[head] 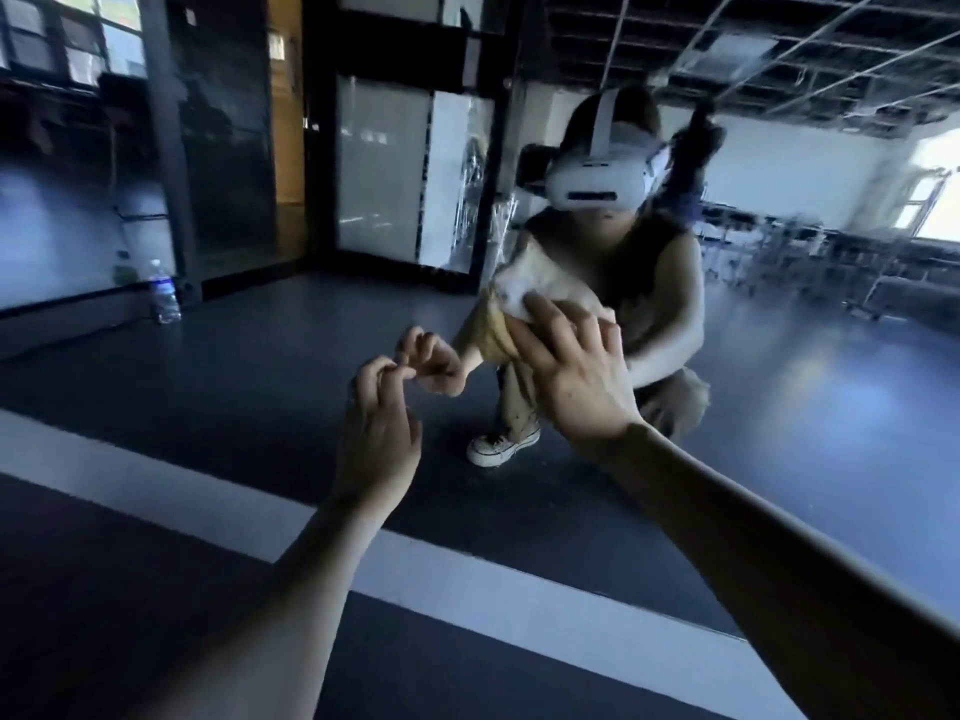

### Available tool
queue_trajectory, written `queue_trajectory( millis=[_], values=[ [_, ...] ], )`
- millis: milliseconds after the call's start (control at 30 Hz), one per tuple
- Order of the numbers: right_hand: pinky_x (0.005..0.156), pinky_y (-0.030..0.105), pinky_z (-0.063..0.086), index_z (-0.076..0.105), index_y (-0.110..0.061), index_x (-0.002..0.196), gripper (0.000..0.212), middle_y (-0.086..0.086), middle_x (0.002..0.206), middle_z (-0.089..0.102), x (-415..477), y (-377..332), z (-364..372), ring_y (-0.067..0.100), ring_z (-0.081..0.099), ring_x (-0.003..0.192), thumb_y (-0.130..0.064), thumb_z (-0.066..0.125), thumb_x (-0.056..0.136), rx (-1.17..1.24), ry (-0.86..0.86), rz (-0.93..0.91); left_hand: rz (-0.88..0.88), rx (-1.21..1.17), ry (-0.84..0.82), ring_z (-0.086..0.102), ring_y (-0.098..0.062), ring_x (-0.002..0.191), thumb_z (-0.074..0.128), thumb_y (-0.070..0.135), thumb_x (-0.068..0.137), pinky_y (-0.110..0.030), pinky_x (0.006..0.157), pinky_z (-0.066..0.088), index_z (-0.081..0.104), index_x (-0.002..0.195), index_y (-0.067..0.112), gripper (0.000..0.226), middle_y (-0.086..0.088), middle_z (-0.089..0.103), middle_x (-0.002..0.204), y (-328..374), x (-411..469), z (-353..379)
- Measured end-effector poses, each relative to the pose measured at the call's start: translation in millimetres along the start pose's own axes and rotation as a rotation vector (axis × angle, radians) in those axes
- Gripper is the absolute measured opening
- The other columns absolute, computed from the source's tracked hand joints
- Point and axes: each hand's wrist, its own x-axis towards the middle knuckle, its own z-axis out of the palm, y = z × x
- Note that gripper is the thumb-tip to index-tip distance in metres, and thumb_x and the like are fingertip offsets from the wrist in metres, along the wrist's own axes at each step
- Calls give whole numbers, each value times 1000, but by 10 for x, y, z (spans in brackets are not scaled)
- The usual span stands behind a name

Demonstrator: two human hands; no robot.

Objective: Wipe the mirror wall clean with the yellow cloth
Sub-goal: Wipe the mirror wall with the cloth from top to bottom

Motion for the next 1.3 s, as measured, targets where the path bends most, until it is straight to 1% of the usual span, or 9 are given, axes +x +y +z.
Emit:
queue_trajectory(
  millis=[100, 267, 400, 500, 733, 867, 1000, 1167, 1300],
  values=[
    [84, 44, 34, 68, -21, 113, 45, 6, 122, 62, -460, -250, 250, 28, 42, 111, -20, 39, 79, 54, -116, -258, 19, 10, -77, 54, -34, 106, 54, -10, 78, -42, 80, 50, 50, 117, 4, 41, -13, 37, 131, -104, -130, 41],
    [83, 39, 49, 73, -26, 102, 31, -2, 115, 66, -399, -289, 263, 25, 53, 108, -18, 54, 79, 121, -218, -485, -18, -62, -71, 58, -23, 92, 53, -6, 85, -22, 68, 44, 48, 121, 5, 38, -11, 37, 133, -128, -160, 78],
    [82, 41, 33, 63, -17, 118, 42, 7, 121, 61, 364, -216, 97, 28, 42, 104, -20, 50, 78, 113, -3, -75, -87, -126, -1, 58, -23, 83, 47, -21, 75, -15, 69, 40, 51, 111, 1, 42, -9, 43, 111, -259, -133, 174],
    [84, 42, 28, 57, -20, 126, 52, 11, 129, 54, 745, -347, 53, 30, 36, 106, -18, 45, 76, 151, 43, 168, -132, -164, 16, 58, -24, 86, 43, -25, 74, -31, 72, 52, 49, 110, -2, 42, -17, 43, 114, -388, -169, 221],
    [84, 41, 28, 56, -22, 126, 55, 5, 134, 43, 292, -816, 517, 29, 38, 116, -21, 43, 73, 142, -33, -153, -228, -244, 80, 52, -21, 90, 37, -26, 76, -14, 84, 43, 52, 111, -3, 44, -12, 46, 109, -492, -270, 226],
    [90, 43, 28, 56, -21, 127, 58, 3, 135, 50, -13, -1165, 687, 29, 39, 120, -14, 38, 73, 229, -197, -228, -325, -227, -2, 54, -22, 97, 46, -26, 71, -37, 87, 50, 51, 113, 1, 51, -7, 43, 116, -560, -426, 205],
    [92, 41, 29, 66, -22, 118, 52, 2, 126, 61, 9, -1184, 626, 26, 41, 117, -13, 37, 76, 179, -251, -280, -358, -155, -51, 53, -26, 98, 44, -22, 75, -31, 86, 47, 51, 114, -1, 45, -10, 44, 117, -492, -520, 174],
    [98, 43, 31, 71, -28, 109, 50, -5, 122, 64, -266, -891, 601, 24, 50, 117, -12, 80, 62, 175, -275, -407, -108, 39, -227, 55, -24, 94, 45, -18, 75, -29, 76, 49, 60, 110, 4, 44, -11, 50, 113, -490, -567, 157],
    [96, 39, 31, 64, -24, 117, 39, -8, 123, 58, -899, -393, 365, 18, 46, 114, -4, 44, 90, 114, -244, -330, 127, 68, -411, 57, -20, 92, 54, -14, 72, -27, 62, 46, 61, 94, 13, 35, 1, 48, 117, -319, -610, 216]
  ],
)
